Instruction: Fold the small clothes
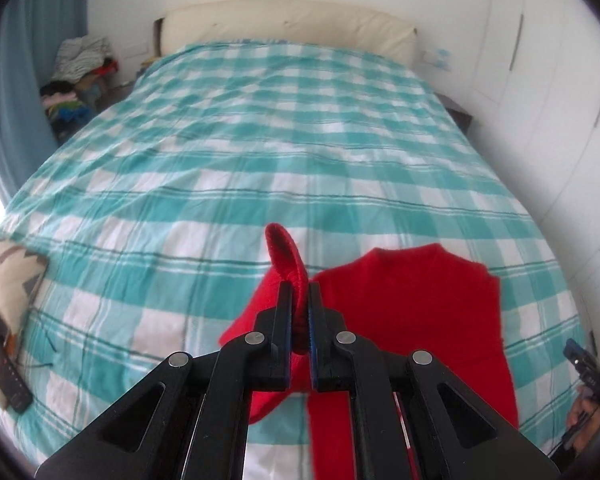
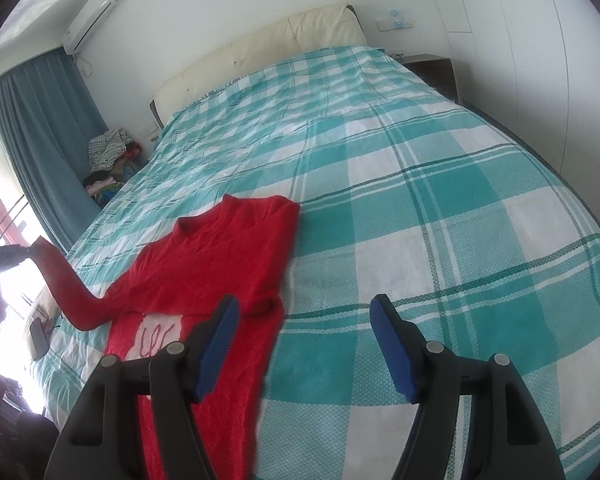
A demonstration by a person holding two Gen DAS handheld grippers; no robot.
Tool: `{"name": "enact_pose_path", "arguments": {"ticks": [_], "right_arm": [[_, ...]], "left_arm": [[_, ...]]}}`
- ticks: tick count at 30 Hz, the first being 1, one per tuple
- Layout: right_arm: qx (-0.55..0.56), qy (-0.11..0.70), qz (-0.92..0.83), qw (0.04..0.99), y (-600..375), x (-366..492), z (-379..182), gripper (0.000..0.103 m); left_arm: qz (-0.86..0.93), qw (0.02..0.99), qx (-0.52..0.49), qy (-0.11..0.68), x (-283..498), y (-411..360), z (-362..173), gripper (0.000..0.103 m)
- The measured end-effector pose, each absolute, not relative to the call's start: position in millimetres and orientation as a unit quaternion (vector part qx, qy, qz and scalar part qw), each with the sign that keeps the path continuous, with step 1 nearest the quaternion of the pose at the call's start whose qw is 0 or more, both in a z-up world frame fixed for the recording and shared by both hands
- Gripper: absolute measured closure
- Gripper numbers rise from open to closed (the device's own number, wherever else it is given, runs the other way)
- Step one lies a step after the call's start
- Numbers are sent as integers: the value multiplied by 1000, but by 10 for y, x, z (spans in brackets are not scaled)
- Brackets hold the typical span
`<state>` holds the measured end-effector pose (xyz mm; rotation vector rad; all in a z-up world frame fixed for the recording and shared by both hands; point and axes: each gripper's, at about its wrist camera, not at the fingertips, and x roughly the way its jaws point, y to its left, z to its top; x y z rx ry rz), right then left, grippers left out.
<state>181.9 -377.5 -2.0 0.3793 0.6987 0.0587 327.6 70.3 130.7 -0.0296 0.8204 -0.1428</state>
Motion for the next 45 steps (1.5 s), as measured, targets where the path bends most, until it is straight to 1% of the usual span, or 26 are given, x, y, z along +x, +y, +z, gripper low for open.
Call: {"name": "enact_pose_path", "arguments": {"ticks": [3,5,7,8,9,10,11,12,17,20,22,25,28,31,34,40,45], "right_arm": [[183,336,29,924,-3792,1795,4,36],[187,332,29,924,-3818,1784,16,36],[192,327,29,925,-3848,1776,33,36],[193,325,29,925,-3861,1771,45,36],[193,323,29,926,-3870,1768,54,36],[194,322,29,926,-3880,1761,62,36],[195,320,30,927,-3886,1755,72,36],[195,318,30,927,-3893,1748,81,36],[200,312,32,928,-3935,1705,117,36],[208,308,33,928,-3955,1690,130,36],[208,305,34,928,-3946,1688,147,36],[193,306,29,932,-3879,1699,157,36],[178,310,26,934,-3806,1724,133,36],[160,315,21,935,-3730,1760,95,36],[143,319,17,937,-3654,1790,70,36],[90,323,8,942,-3494,1823,32,36],[85,328,12,941,-3458,1862,-1,36]], "left_arm": [[-122,908,16,401,3367,-18,1319,98],[-150,900,26,409,3398,-419,1225,98],[-181,887,33,423,3414,-775,1066,95],[-194,881,32,431,3424,-910,976,88],[-204,876,27,437,3425,-1010,891,67],[-207,872,21,443,3407,-1087,820,51],[-206,872,14,443,3383,-1107,773,24],[-205,877,6,436,3324,-1095,763,15],[-163,884,7,439,3152,-721,743,14],[-105,895,34,432,2933,-349,725,8],[-61,905,58,416,2733,-92,684,6],[-3,914,73,400,2439,242,526,5],[32,915,51,398,2238,494,301,4],[50,914,29,402,2190,598,88,4],[62,918,28,391,2175,608,-40,4],[56,920,41,387,2175,569,-117,4],[60,918,52,388,2186,538,-151,4]]}}
